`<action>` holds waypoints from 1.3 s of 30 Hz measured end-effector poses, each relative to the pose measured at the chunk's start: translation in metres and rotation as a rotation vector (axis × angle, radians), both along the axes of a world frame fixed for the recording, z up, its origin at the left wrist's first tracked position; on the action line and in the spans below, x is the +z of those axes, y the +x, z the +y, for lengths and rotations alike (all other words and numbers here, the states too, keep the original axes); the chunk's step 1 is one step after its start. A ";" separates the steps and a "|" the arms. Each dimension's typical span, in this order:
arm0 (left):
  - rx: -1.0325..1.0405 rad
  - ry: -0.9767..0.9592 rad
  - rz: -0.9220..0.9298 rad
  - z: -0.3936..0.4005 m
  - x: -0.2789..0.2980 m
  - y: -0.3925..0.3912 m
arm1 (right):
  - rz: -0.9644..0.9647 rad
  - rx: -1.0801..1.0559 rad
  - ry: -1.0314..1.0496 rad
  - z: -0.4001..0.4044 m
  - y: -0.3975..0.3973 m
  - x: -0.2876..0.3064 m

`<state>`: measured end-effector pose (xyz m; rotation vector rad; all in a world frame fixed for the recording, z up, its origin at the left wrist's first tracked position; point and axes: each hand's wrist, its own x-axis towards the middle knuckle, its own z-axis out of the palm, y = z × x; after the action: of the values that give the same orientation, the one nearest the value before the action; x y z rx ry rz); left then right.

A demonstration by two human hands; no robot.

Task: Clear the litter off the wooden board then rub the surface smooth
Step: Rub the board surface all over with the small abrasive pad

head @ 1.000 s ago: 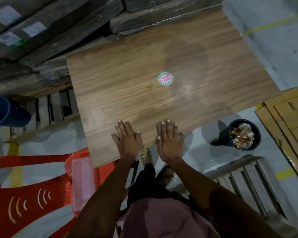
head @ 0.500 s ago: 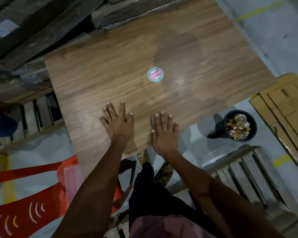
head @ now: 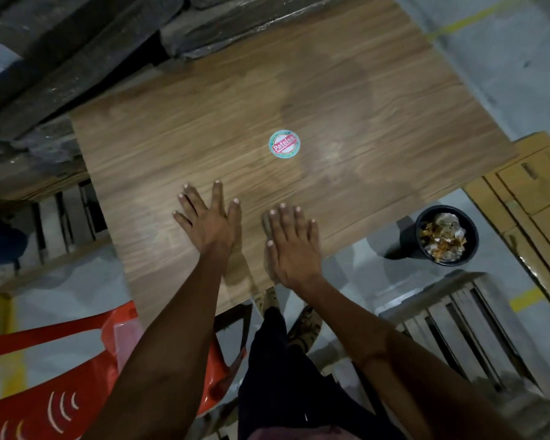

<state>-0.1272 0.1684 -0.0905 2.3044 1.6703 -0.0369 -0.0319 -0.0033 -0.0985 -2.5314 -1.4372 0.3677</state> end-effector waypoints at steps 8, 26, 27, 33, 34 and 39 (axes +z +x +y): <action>-0.024 -0.009 0.028 0.012 0.005 0.005 | -0.058 0.020 -0.020 0.018 0.038 -0.001; 0.024 -0.031 -0.042 0.059 0.007 0.033 | -0.108 -0.021 -0.038 0.067 0.076 0.002; 0.025 -0.026 -0.048 0.062 0.005 0.035 | -0.101 -0.061 -0.040 0.073 0.080 0.003; 0.001 0.037 -0.026 0.078 0.002 0.043 | -0.056 0.062 -0.018 0.104 0.039 0.004; -0.002 0.038 -0.025 0.081 0.003 0.044 | -0.058 0.120 -0.020 0.106 0.034 0.005; 0.003 0.011 -0.011 0.100 0.007 0.050 | -0.089 0.110 -0.058 0.116 0.062 0.008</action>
<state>-0.0774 0.2686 -0.0840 2.3061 1.6727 -0.0144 0.0299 0.1132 -0.0902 -2.5498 -1.6265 0.3228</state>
